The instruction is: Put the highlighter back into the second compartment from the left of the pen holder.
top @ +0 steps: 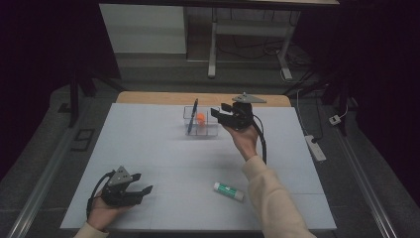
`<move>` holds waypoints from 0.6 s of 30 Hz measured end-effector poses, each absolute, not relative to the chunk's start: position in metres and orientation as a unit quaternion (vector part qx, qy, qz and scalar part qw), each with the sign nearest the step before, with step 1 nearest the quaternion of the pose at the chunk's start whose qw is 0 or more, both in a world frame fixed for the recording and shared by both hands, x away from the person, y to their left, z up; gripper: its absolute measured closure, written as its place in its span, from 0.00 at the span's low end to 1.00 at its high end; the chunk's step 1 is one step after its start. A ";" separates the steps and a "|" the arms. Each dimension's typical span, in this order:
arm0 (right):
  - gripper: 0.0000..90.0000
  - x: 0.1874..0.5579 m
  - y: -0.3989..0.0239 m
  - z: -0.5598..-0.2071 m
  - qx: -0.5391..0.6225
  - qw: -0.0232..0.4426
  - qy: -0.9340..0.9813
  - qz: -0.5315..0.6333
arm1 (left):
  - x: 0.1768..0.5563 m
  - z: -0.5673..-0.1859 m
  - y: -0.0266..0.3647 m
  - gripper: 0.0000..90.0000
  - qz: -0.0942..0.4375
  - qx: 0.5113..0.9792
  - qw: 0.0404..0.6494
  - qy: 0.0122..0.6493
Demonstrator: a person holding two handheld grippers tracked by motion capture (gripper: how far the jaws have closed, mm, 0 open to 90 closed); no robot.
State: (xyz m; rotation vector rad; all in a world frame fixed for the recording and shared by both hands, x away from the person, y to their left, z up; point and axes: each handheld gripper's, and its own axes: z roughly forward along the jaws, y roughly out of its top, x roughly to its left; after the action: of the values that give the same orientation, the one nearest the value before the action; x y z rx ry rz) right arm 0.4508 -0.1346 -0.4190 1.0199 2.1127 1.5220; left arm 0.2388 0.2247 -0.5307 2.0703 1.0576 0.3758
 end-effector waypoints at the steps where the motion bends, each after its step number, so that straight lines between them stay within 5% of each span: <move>1: 0.50 0.448 -0.138 -0.420 0.358 0.172 0.745 0.536 | 0.239 -0.531 0.224 0.38 0.148 0.812 0.382 0.415; 18: 0.49 0.402 -0.193 -0.445 0.350 0.170 0.757 0.524 | 0.241 -0.531 0.226 0.38 0.152 0.810 0.379 0.421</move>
State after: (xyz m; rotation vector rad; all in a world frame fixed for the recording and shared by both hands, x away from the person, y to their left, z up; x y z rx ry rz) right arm 0.4019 -0.1925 -0.4445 0.9936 2.1523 1.4903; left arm 0.2405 0.2260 -0.5312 2.0684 1.0755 0.3890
